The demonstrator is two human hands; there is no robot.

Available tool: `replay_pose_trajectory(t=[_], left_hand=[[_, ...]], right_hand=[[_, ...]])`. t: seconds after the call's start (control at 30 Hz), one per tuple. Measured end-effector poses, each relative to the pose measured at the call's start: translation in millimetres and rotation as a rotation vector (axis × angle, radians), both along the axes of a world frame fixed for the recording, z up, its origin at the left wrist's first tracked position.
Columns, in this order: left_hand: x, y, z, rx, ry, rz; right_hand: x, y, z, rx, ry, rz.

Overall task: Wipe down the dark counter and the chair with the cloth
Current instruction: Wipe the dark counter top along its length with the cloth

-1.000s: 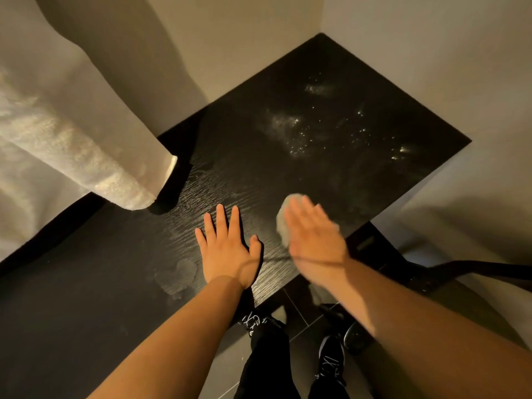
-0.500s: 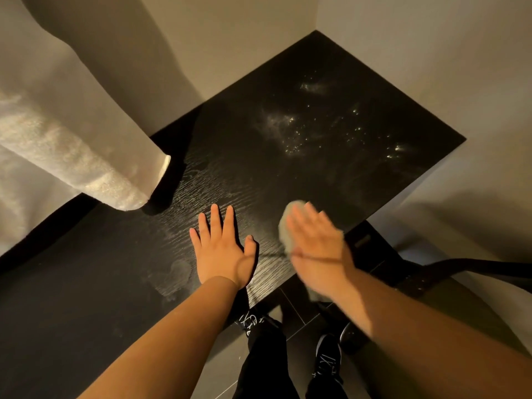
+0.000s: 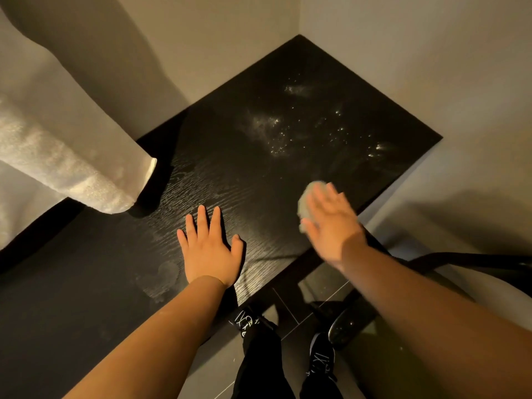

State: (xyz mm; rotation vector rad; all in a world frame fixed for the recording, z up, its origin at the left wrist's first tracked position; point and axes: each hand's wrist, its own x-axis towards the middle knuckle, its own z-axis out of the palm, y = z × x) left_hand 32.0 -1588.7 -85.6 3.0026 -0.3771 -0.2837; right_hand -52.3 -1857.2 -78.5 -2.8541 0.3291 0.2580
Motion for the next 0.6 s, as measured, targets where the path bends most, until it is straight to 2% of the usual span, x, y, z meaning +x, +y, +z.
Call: replay_pose_trajectory(t=[0.07, 0.17, 0.23, 0.3, 0.37, 0.43, 0.6], left_hand=[[-2, -2, 3, 0.008, 0.015, 0.009], [-2, -8, 10, 0.024, 0.025, 0.012], [-4, -15, 14, 0.036, 0.027, -0.029], [-5, -31, 19, 0.007, 0.044, -0.073], [0, -58, 22, -0.049, 0.061, -0.108], [8, -90, 20, -0.080, 0.087, -0.145], [8, -128, 1, -0.042, -0.001, -0.091]], right_hand=[[-20, 31, -4, 0.053, -0.032, 0.186], [-22, 15, 4, 0.057, -0.025, 0.306], [-12, -15, 10, -0.006, 0.008, 0.236], [-3, -50, 15, -0.054, 0.043, 0.046], [0, -70, 19, -0.045, 0.058, -0.111], [2, -67, 20, -0.022, 0.064, -0.180], [-12, -38, 5, -0.035, 0.024, 0.049]])
